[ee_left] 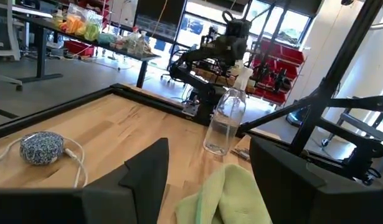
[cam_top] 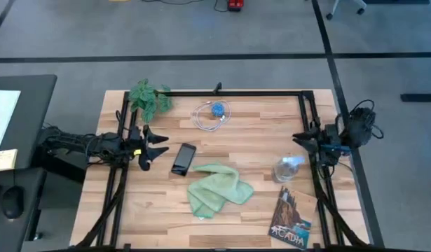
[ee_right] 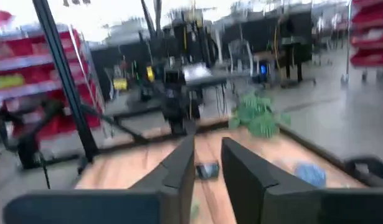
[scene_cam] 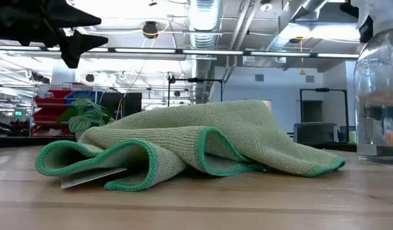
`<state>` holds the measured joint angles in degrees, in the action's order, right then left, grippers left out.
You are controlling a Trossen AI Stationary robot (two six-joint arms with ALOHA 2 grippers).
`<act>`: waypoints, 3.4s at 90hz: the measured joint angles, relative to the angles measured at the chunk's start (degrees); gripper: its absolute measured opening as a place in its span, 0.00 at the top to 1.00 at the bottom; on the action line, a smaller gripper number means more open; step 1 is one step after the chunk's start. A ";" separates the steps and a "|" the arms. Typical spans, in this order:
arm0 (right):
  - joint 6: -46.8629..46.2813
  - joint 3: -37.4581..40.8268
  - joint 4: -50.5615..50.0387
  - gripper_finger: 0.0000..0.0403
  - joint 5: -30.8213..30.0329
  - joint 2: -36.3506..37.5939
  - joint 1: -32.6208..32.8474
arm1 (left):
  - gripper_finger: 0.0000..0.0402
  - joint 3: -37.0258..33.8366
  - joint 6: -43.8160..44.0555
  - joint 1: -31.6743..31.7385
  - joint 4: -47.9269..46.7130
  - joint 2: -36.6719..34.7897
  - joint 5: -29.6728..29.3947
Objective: Apply microfiber cloth
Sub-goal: Return to Home Position
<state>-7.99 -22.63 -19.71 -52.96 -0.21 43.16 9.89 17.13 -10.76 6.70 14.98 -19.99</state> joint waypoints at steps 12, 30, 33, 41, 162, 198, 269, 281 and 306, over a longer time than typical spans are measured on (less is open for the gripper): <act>-5.71 0.11 -5.86 0.98 -1.06 0.04 -1.84 | 0.50 0.00 -0.09 0.00 0.00 0.00 0.00; -8.02 0.48 -6.61 1.00 2.07 0.02 -4.58 | 0.50 0.00 -0.18 0.00 0.00 0.00 0.00; -8.59 0.92 -6.61 1.00 3.09 0.04 -4.83 | 0.50 0.00 -0.18 0.00 -0.02 0.00 0.00; -10.50 2.76 -6.30 1.00 6.87 0.02 -5.34 | 0.50 0.00 -0.18 0.00 -0.20 0.02 0.00; -0.53 22.08 22.11 1.00 43.42 0.06 -36.87 | 0.50 -9.18 -11.10 2.61 11.24 -0.87 3.33; -2.93 22.12 22.13 1.00 43.02 -0.11 -38.56 | 0.50 -9.27 -8.66 3.78 -1.58 -0.74 4.17; -3.08 22.15 22.10 1.00 42.68 -0.11 -38.56 | 0.50 -9.20 -19.81 8.60 -3.05 -15.04 3.99; -3.08 22.16 22.19 1.00 42.67 -0.11 -38.56 | 0.50 -9.20 -20.65 10.69 -3.49 -14.90 3.85; -3.04 22.19 22.50 1.00 42.67 -0.15 -38.56 | 0.50 -9.25 -21.92 12.50 -3.91 -14.96 4.24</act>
<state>-11.03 -0.45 2.79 -10.28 -0.36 4.60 0.64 -4.79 1.74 2.79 0.02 -15.75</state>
